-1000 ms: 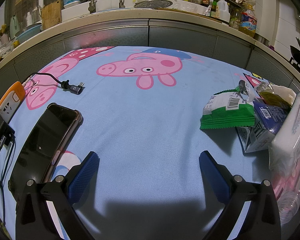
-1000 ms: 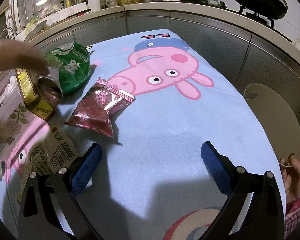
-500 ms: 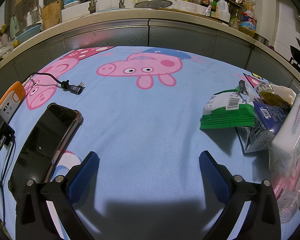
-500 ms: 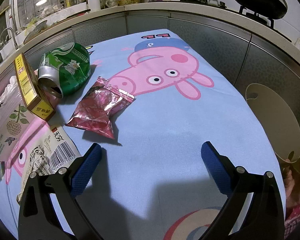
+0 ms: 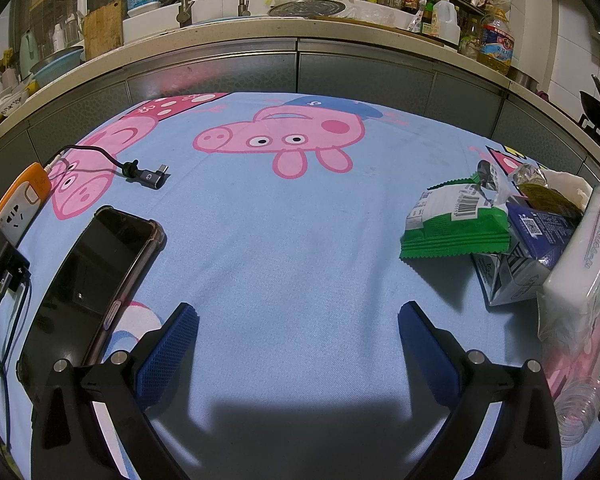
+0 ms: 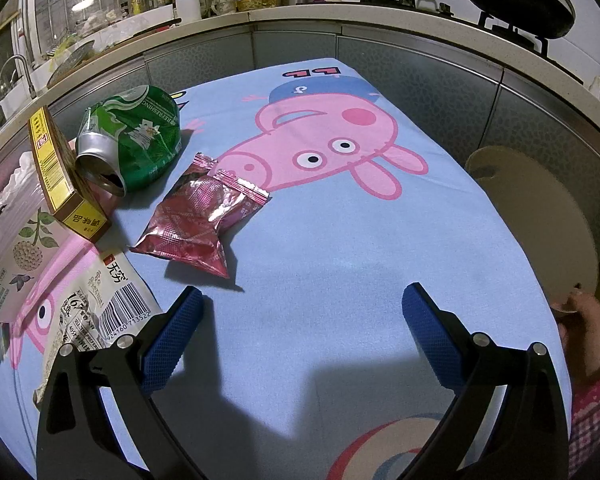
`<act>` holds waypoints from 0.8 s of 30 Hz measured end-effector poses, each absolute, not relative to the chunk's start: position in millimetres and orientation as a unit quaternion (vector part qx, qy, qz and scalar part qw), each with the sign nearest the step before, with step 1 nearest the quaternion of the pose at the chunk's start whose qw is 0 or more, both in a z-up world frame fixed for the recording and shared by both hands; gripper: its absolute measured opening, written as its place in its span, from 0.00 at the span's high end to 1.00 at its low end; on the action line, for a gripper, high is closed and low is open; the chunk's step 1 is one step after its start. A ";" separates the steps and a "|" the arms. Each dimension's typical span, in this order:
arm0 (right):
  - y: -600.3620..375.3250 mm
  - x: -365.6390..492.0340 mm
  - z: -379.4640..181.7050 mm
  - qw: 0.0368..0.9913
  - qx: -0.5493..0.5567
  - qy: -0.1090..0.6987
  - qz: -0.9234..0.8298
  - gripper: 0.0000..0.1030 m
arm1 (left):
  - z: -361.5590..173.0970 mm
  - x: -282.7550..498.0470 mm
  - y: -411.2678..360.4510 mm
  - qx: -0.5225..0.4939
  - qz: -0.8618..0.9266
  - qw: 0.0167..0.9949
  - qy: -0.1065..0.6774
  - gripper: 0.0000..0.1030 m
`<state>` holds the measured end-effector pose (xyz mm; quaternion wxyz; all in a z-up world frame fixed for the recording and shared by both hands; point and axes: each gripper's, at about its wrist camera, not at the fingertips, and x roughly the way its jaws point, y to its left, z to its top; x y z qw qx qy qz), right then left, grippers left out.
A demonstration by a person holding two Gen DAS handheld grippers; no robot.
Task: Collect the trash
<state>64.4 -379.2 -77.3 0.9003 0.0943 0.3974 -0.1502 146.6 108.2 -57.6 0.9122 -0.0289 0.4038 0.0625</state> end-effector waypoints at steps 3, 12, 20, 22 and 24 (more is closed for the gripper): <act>-379.1 64.6 -77.6 0.900 0.094 0.398 -0.150 0.05 | -57.6 146.2 107.8 -0.029 0.063 0.912 0.404 0.02; -379.0 64.7 -77.8 0.900 0.094 0.398 -0.150 0.05 | -57.6 146.7 108.2 -0.029 0.063 0.912 0.404 0.02; -378.0 64.4 -78.0 0.900 0.094 0.398 -0.150 0.05 | -57.6 146.5 107.4 -0.029 0.063 0.912 0.404 0.02; -377.7 64.5 -78.0 0.900 0.094 0.398 -0.150 0.05 | -57.6 146.3 107.9 -0.029 0.063 0.912 0.404 0.02; -378.0 64.6 -78.0 0.900 0.094 0.398 -0.150 0.05 | -57.6 145.9 107.6 -0.029 0.063 0.912 0.404 0.02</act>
